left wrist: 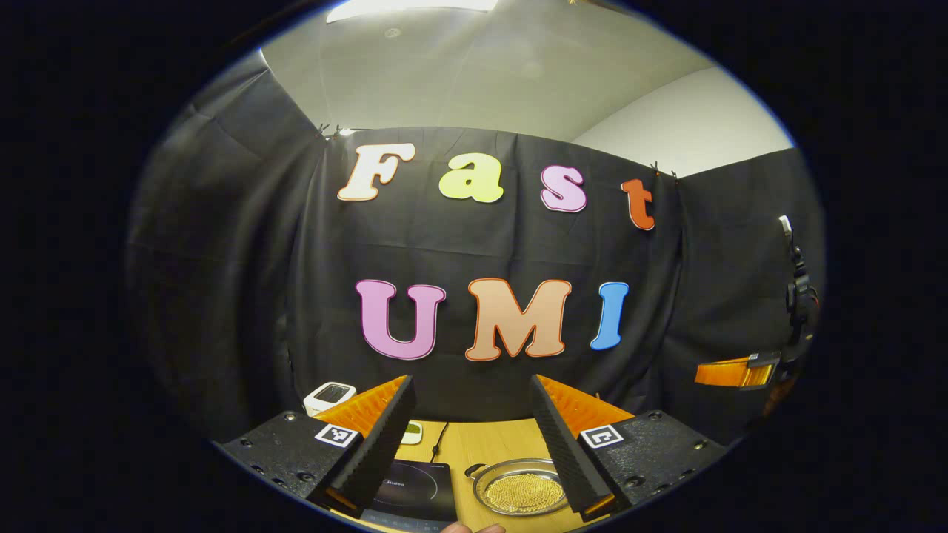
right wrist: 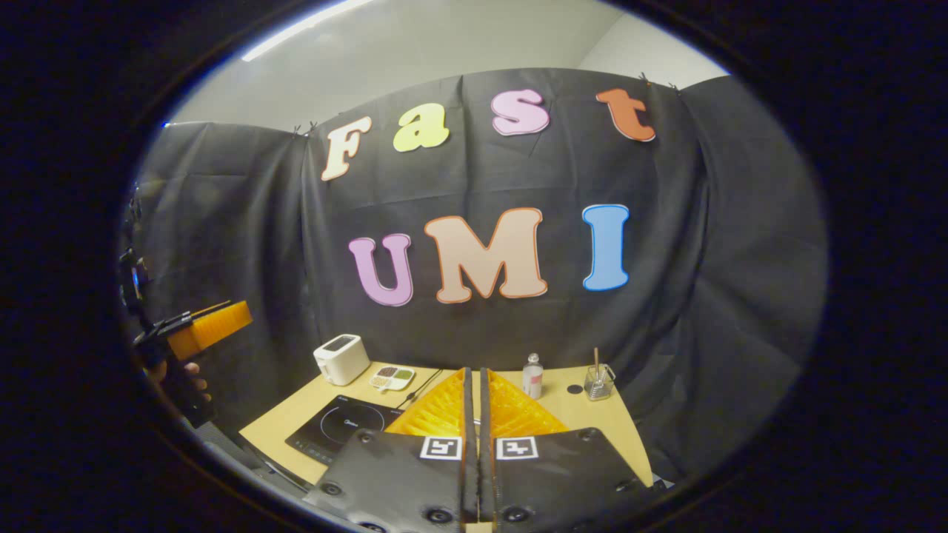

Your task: First push the handle of the pot to place it horizontally, then grasp the pot with both hands and set it on the induction cooktop.

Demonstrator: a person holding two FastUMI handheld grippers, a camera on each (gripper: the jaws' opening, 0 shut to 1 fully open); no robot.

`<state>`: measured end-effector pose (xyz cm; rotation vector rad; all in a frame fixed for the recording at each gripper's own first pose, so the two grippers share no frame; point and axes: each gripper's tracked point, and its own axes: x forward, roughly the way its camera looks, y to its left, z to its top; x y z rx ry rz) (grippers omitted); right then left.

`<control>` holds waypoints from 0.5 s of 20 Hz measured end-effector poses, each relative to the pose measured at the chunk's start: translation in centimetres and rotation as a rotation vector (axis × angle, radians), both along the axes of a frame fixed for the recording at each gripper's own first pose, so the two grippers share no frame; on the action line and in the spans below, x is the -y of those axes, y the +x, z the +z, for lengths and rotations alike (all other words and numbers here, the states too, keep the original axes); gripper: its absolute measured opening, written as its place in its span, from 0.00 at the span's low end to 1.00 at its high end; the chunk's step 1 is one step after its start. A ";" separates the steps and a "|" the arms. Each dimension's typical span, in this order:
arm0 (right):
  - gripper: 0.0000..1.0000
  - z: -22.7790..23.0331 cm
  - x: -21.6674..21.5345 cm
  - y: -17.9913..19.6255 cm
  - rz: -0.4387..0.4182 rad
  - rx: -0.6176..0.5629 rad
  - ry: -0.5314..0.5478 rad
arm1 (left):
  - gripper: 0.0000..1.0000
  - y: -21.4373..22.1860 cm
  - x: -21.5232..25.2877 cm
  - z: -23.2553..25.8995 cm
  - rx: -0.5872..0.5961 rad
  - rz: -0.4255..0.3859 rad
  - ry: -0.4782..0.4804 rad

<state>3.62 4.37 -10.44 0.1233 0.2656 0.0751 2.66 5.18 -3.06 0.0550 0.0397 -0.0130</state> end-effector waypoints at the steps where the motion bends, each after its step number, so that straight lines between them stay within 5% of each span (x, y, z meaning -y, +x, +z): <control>1: 0.07 -1.1 -0.1 0.4 0.019 -0.021 -0.003 | 0.93 0.8 -0.3 -0.4 -0.011 0.020 -0.002; 2: 0.00 -1.8 -0.2 0.8 0.044 -0.032 -0.010 | 0.93 1.5 -0.2 -1.2 -0.029 0.030 -0.009; 10: 0.03 -11.9 -0.6 3.9 0.309 -0.162 -0.026 | 0.94 6.4 0.9 -4.8 -0.112 0.146 -0.006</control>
